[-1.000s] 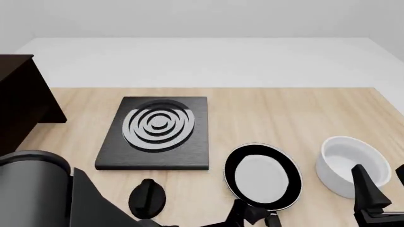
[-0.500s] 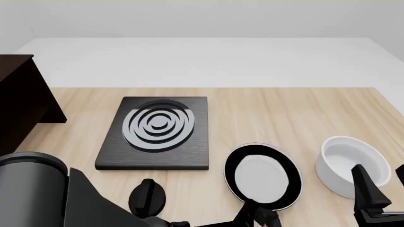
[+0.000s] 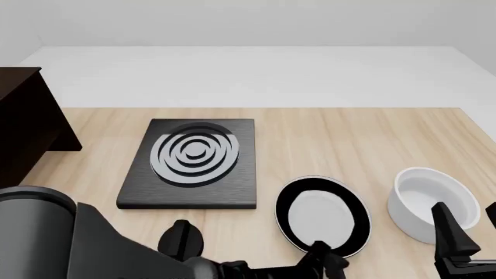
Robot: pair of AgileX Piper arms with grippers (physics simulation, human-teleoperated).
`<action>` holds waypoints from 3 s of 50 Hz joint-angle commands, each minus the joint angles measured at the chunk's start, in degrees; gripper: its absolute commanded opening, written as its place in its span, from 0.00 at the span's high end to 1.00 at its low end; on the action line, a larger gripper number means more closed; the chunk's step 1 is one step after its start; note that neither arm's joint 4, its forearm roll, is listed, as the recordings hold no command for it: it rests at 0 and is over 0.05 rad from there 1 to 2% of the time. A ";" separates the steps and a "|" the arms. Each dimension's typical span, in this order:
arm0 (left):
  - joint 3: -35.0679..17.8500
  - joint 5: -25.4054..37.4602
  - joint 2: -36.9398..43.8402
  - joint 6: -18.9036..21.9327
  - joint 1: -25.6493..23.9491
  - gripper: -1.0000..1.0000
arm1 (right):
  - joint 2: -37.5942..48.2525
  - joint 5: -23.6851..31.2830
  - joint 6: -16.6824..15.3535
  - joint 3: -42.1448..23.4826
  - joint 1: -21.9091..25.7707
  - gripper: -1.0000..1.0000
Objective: Put the frying pan under the cabinet shelf.
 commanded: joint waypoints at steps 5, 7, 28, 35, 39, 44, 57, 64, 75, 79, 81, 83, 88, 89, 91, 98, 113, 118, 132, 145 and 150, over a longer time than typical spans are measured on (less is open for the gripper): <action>-3.60 6.35 3.77 3.27 -0.33 0.00 | 0.00 0.00 0.00 0.00 0.01 0.00; -3.98 6.77 4.43 4.29 0.01 0.00 | 0.01 -0.01 0.00 0.00 0.02 0.00; -2.55 6.95 5.04 10.48 -0.84 0.00 | 0.00 0.00 0.00 0.00 0.00 0.00; -2.57 4.08 6.69 10.65 0.77 1.00 | -0.01 0.00 -0.01 0.00 0.00 0.00; -1.89 3.55 7.54 11.16 1.11 1.00 | 0.00 0.00 0.00 0.00 0.01 0.00; -1.47 3.13 8.21 12.26 1.82 1.00 | -0.02 0.00 0.00 0.00 0.01 0.00; 1.20 0.51 8.26 20.98 5.41 1.00 | 0.00 0.00 0.00 0.00 -0.01 0.00; 3.12 -1.54 6.15 27.01 7.65 1.00 | -0.01 0.00 -0.02 0.00 0.00 0.00; 4.80 -3.38 0.98 34.32 10.51 1.00 | 0.01 0.00 0.01 0.00 0.00 0.00; 5.70 -4.02 -0.93 37.58 10.99 1.00 | 0.02 0.00 0.00 0.00 0.00 0.00; 6.13 -3.84 -2.49 38.69 11.08 1.00 | -0.01 0.00 -0.01 0.00 0.00 0.00; 6.67 -4.61 -3.71 40.27 11.36 1.00 | 0.01 0.00 0.00 0.00 0.00 0.00; 7.55 -5.81 -5.33 42.98 11.71 1.00 | 0.01 0.00 0.00 0.00 0.02 0.00; 7.32 -5.40 -5.97 43.16 11.85 1.00 | 0.01 0.00 0.01 0.00 0.00 0.00; 6.88 -5.19 -6.66 43.68 11.92 1.00 | 0.01 0.00 0.01 0.00 0.01 0.00; 5.49 -5.25 -9.04 45.39 12.23 1.00 | 0.01 0.00 0.00 0.00 0.00 0.00; 6.32 -3.15 -20.63 39.06 9.90 1.00 | -0.01 0.00 -0.01 0.00 0.00 0.00; 9.21 -5.28 -24.62 37.20 9.86 1.00 | 0.00 0.00 -0.01 0.00 -0.01 0.00; 25.89 -15.33 -37.12 28.73 12.50 1.00 | 0.00 0.00 0.01 0.00 -0.01 0.00; 37.76 -19.74 -49.16 25.85 20.39 1.00 | 0.01 0.00 0.00 0.00 0.00 0.00; 40.65 -12.40 -59.42 22.99 24.67 1.00 | 0.01 0.00 0.02 0.00 0.00 0.00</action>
